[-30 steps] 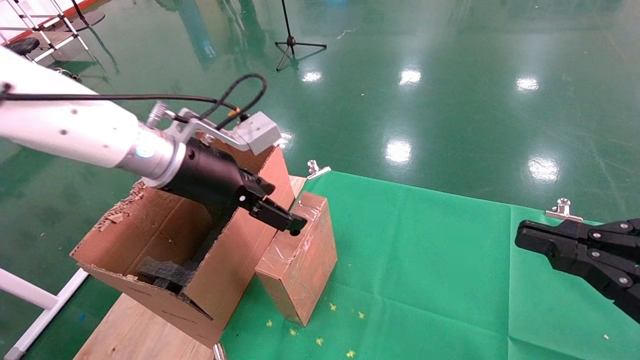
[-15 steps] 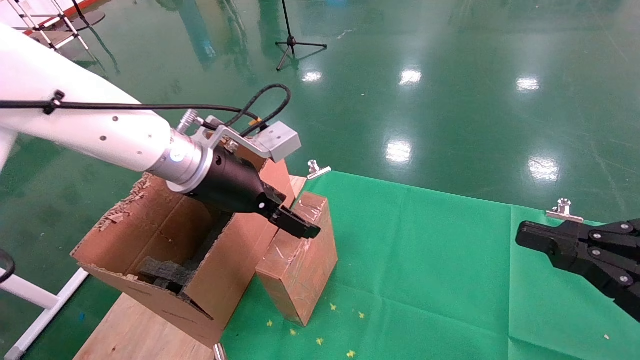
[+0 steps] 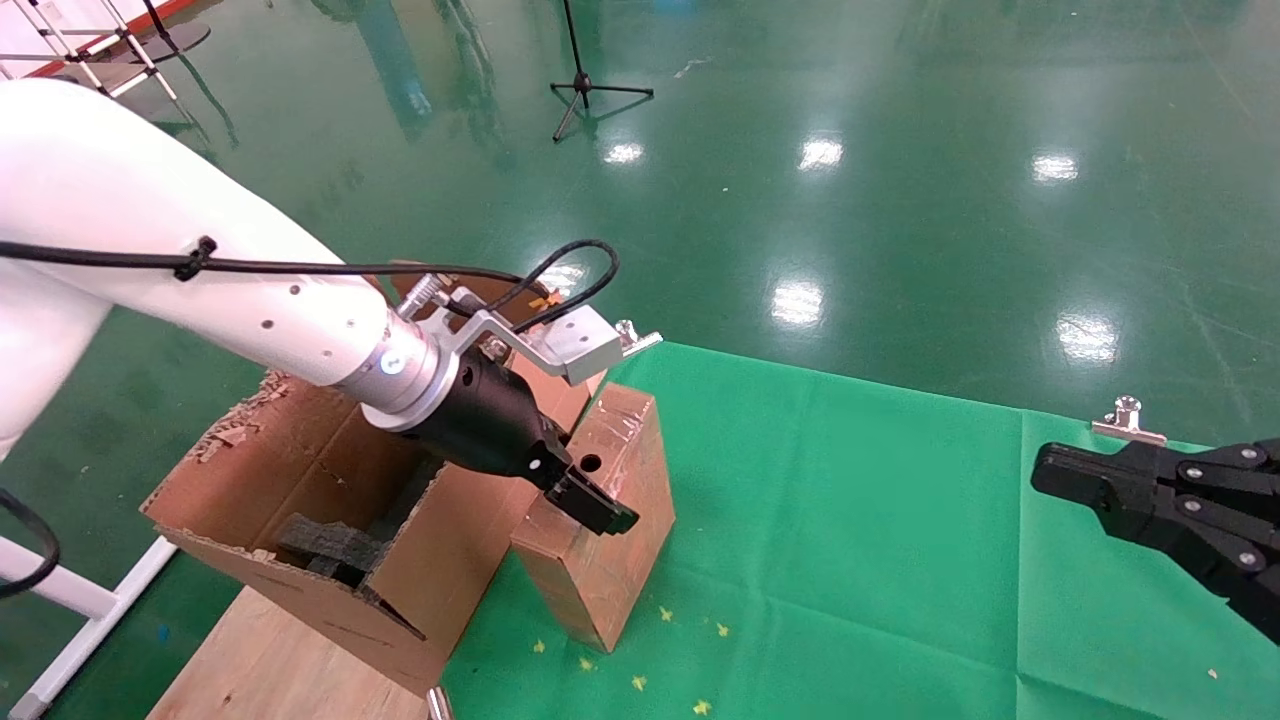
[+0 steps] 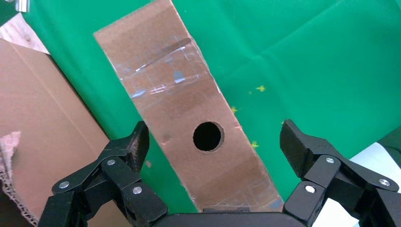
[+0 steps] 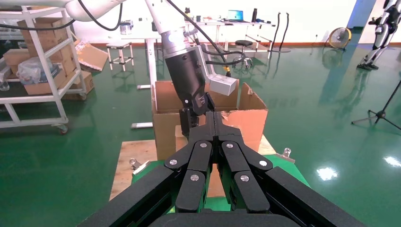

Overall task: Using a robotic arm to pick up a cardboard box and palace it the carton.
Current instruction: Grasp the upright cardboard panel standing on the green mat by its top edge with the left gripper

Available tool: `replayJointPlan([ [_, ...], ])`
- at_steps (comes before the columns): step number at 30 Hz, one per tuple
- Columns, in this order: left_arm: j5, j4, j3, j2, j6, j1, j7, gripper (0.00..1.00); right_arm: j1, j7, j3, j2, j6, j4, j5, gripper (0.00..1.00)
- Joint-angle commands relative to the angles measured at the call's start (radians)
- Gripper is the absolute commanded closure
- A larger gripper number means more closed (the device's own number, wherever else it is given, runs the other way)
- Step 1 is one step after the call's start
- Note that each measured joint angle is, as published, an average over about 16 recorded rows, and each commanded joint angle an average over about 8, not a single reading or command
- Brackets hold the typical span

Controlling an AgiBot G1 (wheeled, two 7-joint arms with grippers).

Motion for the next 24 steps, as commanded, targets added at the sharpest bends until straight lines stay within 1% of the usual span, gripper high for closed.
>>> replayJointPlan([
  [1, 0.002, 0.0, 0.008, 0.002, 0.0, -0.002, 0.004, 0.08, 0.0, 0.0, 0.0, 0.0, 0.0, 0.0, 0.0, 0.22],
  [2, 0.002, 0.0, 0.01, 0.002, 0.0, -0.003, 0.004, 0.19, 0.0, 0.0, 0.0, 0.0, 0.0, 0.0, 0.0, 0.11],
  [3, 0.002, 0.0, 0.011, 0.003, -0.001, -0.003, 0.004, 0.31, 0.0, 0.0, 0.0, 0.0, 0.0, 0.0, 0.0, 0.02],
  [4, 0.002, 0.0, 0.011, 0.003, -0.001, -0.003, 0.004, 0.44, 0.0, 0.0, 0.0, 0.0, 0.0, 0.0, 0.0, 0.0],
  [8, 0.002, 0.0, 0.009, 0.002, -0.001, -0.003, 0.004, 0.93, 0.0, 0.0, 0.0, 0.0, 0.0, 0.0, 0.0, 0.0],
  [9, 0.001, 0.0, 0.008, 0.002, -0.001, -0.003, 0.004, 0.98, 0.0, 0.0, 0.0, 0.0, 0.0, 0.0, 0.0, 0.0],
  [10, 0.001, 0.0, 0.007, 0.002, -0.001, -0.003, 0.004, 1.0, 0.0, 0.0, 0.0, 0.0, 0.0, 0.0, 0.0, 0.0],
  [24, 0.0, 0.0, 0.002, 0.001, -0.001, -0.002, 0.002, 1.0, 0.0, 0.0, 0.0, 0.0, 0.0, 0.0, 0.0, 0.0],
])
